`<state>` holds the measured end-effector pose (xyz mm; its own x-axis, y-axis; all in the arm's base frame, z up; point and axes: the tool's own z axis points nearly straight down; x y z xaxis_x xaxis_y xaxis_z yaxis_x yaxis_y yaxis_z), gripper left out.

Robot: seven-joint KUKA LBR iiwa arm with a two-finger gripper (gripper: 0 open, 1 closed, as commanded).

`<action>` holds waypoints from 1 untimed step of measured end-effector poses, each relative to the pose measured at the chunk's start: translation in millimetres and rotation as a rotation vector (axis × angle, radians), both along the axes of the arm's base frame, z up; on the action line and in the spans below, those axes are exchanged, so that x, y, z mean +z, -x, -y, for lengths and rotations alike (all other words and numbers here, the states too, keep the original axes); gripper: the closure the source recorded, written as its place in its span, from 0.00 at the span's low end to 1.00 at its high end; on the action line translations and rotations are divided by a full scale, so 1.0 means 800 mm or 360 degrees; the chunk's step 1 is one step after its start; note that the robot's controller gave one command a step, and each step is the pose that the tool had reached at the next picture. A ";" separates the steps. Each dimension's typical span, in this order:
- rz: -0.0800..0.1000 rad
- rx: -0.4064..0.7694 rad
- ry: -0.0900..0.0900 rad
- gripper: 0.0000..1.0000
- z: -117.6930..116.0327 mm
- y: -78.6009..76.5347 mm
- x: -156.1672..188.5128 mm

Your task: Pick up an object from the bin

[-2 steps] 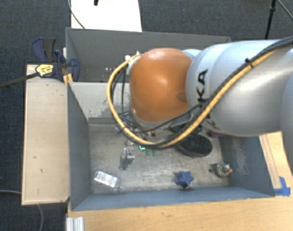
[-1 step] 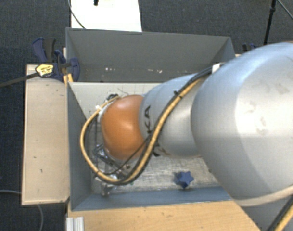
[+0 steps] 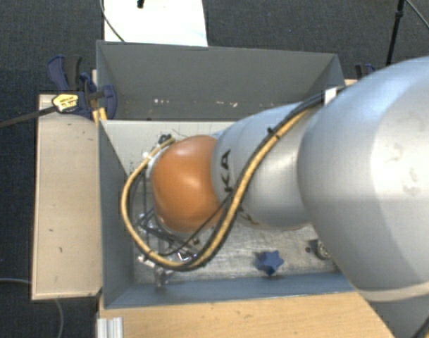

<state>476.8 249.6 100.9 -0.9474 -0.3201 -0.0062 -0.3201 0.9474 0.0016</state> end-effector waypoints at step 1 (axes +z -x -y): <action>0.0000 -0.0153 -0.0002 0.00 -0.003 -0.003 -0.001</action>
Offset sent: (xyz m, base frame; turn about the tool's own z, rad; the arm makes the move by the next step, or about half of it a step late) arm 0.0015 0.0021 -0.0009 0.0959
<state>479.2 252.1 100.3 -0.9737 -0.2277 -0.0065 -0.2278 0.9737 0.0029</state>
